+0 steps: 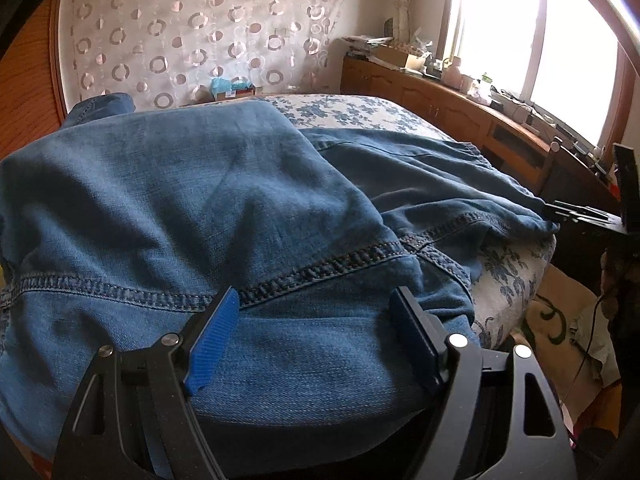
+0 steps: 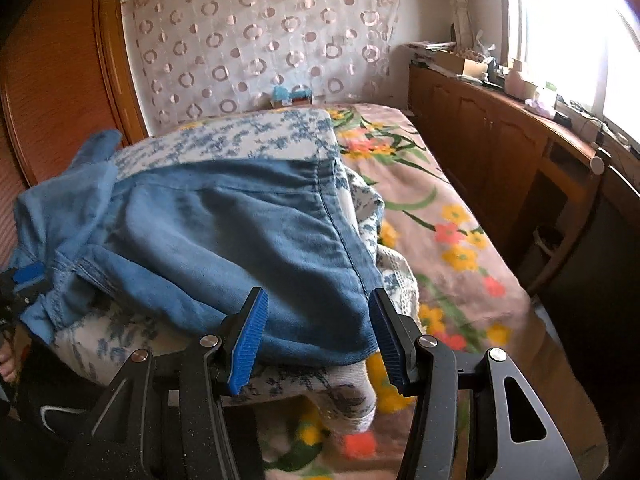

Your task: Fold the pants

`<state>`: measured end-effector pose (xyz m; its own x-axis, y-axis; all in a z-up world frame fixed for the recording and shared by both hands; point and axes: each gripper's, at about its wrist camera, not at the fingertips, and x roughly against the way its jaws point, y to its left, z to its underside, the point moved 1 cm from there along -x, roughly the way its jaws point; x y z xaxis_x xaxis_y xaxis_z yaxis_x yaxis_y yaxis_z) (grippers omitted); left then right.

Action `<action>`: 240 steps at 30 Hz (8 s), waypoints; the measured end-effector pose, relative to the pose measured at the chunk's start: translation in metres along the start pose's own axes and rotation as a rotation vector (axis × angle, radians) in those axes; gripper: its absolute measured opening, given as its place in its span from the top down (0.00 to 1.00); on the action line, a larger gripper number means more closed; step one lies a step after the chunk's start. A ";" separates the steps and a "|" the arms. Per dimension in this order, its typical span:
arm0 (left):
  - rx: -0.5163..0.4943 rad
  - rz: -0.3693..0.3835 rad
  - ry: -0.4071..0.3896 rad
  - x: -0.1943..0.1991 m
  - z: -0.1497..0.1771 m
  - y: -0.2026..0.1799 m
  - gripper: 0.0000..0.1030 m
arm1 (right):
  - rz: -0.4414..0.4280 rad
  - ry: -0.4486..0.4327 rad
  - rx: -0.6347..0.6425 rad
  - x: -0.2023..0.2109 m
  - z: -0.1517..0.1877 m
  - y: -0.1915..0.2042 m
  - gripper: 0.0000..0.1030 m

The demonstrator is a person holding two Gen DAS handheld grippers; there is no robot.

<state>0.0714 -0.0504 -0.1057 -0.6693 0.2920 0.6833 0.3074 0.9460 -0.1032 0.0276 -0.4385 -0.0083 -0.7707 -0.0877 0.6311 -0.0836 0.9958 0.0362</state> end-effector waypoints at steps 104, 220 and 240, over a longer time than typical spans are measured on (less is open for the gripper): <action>0.201 -0.112 -0.113 0.121 0.027 0.119 0.92 | -0.619 -0.049 0.506 0.014 -0.215 0.443 0.99; 0.027 -0.071 0.015 -0.021 -0.034 0.010 0.27 | -0.236 -0.059 0.077 -0.026 -0.028 0.075 0.67; -0.059 0.014 -0.059 -0.005 -0.051 -0.042 0.27 | -0.156 -0.122 0.022 0.005 -0.035 0.075 0.35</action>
<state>0.0961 -0.0989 -0.0679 -0.7028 0.3141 0.6383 0.3547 0.9325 -0.0684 0.0394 -0.3630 0.0251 -0.8184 -0.2443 0.5202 -0.2204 0.9694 0.1084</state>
